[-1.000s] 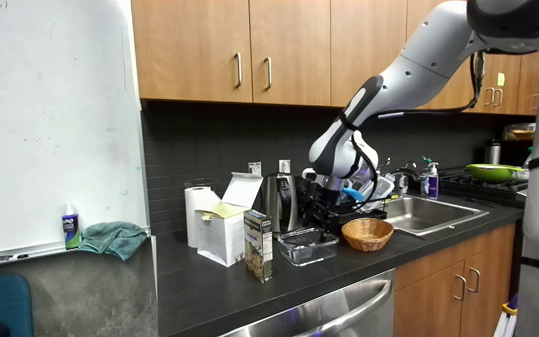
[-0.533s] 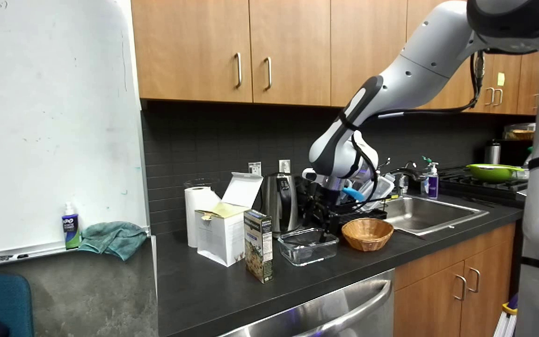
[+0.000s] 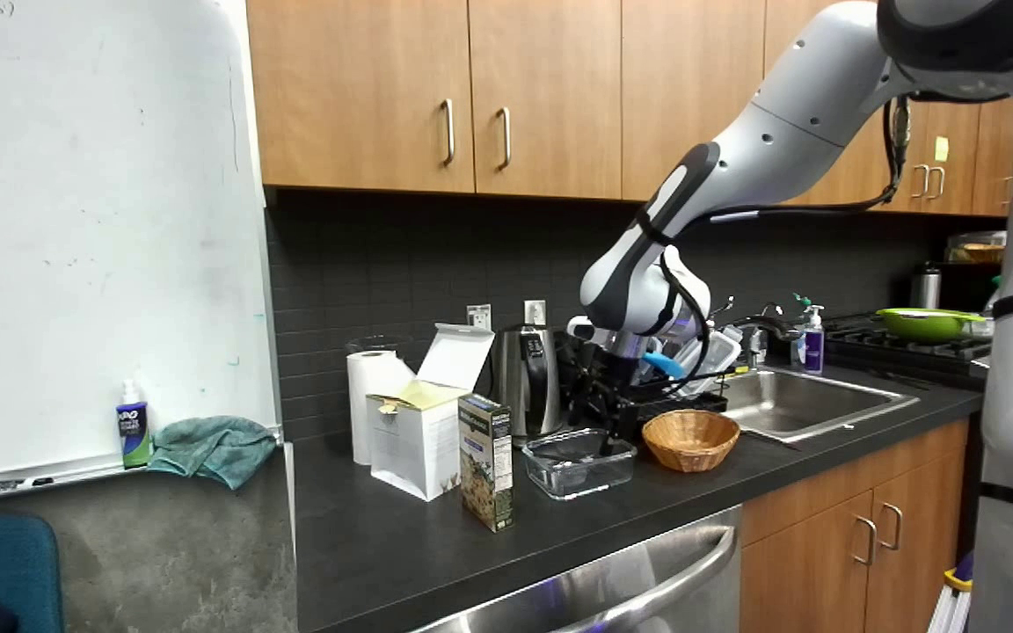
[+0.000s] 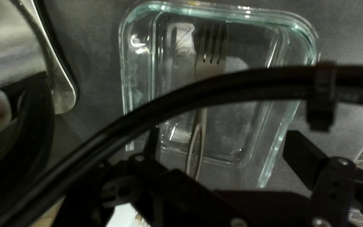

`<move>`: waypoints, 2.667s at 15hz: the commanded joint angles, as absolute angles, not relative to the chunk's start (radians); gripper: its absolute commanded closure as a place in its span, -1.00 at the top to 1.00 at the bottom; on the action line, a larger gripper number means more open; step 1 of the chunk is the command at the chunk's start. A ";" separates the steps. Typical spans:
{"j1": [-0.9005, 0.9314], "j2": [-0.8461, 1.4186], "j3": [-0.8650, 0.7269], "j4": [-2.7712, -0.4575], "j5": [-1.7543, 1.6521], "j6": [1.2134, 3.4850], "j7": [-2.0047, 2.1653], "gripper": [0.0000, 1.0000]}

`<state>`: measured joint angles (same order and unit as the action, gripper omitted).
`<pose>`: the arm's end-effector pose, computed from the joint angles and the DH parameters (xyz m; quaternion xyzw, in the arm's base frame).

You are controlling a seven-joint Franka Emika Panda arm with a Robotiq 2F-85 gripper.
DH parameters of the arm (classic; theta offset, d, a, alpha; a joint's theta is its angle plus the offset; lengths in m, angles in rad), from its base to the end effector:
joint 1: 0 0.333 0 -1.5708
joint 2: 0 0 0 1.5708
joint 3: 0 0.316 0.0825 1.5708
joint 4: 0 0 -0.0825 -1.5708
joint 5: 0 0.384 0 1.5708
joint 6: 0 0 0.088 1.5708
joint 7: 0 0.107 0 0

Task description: Use the silver spoon in the glass bowl to place contents from the bowl into the basket.

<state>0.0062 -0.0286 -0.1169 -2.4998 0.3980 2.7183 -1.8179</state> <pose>0.4814 -0.0676 0.3175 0.7667 0.6219 0.1544 0.0394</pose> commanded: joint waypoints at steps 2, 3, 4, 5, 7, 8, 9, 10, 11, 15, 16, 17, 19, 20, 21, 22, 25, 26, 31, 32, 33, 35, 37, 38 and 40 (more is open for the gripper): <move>-0.009 -0.015 -0.098 -2.481 0.397 2.719 -1.818 1.00; -0.009 -0.013 -0.098 -2.479 0.397 2.720 -1.818 1.00; -0.009 -0.010 -0.098 -2.475 0.397 2.721 -1.820 1.00; -0.009 -0.007 -0.097 -2.470 0.397 2.721 -1.820 1.00; -0.010 0.002 -0.096 -2.457 0.399 2.721 -1.825 1.00; -0.011 0.008 -0.095 -2.451 0.398 2.721 -1.823 1.00; -0.012 0.013 -0.094 -2.443 0.402 2.720 -1.825 1.00; -0.013 0.019 -0.091 -2.436 0.405 2.718 -1.827 1.00; -0.013 0.024 -0.087 -2.430 0.412 2.713 -1.831 1.00; -0.020 0.043 -0.067 -2.412 0.418 2.706 -1.831 1.00; -0.022 0.048 -0.062 -2.408 0.417 2.706 -1.829 1.00; -0.024 0.052 -0.058 -2.403 0.416 2.704 -1.829 1.00; -0.028 0.061 -0.051 -2.395 0.417 2.697 -1.827 1.00; -0.031 0.065 -0.047 -2.390 0.416 2.693 -1.823 1.00; -0.035 0.070 -0.044 -2.384 0.418 2.686 -1.823 1.00; -0.037 0.073 -0.041 -2.380 0.416 2.679 -1.819 1.00; -0.046 0.085 -0.032 -2.368 0.414 2.667 -1.813 1.00; -0.048 0.089 -0.030 -2.364 0.414 2.665 -1.813 1.00; -0.054 0.104 -0.018 -2.351 0.408 2.649 -1.801 1.00; -0.054 0.108 -0.016 -2.349 0.406 2.650 -1.799 1.00; -0.055 0.112 -0.014 -2.345 0.406 2.648 -1.798 1.00; -0.056 0.119 -0.009 -2.338 0.406 2.649 -1.797 1.00; -0.059 0.125 -0.002 -2.333 0.404 2.650 -1.794 1.00; -0.060 0.128 0.001 -2.330 0.404 2.649 -1.794 1.00; -0.061 0.133 0.006 -2.328 0.401 2.650 -1.788 1.00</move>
